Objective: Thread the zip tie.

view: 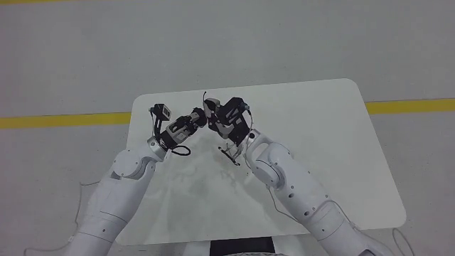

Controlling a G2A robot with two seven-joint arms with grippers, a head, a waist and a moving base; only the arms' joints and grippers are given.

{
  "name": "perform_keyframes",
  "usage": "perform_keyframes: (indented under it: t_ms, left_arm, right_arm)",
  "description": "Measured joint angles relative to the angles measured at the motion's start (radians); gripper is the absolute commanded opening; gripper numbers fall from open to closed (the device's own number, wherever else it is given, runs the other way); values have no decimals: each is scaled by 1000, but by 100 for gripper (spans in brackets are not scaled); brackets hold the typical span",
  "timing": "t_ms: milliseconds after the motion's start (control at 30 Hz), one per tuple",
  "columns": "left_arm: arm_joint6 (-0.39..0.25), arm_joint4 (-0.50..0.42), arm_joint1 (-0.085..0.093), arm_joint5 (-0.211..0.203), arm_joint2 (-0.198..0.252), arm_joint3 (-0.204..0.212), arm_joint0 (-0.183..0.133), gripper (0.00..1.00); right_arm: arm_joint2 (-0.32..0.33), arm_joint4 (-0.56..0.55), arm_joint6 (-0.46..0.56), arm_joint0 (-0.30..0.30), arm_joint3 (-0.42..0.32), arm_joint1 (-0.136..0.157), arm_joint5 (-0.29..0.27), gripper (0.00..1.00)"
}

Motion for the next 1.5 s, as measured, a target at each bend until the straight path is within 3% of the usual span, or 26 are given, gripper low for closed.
perform_keyframes:
  t_ms: [1500]
  left_arm:
    - [0, 0, 0, 0, 0, 0, 0, 0]
  right_arm:
    - [11, -15, 0, -7, -3, 3, -13, 0]
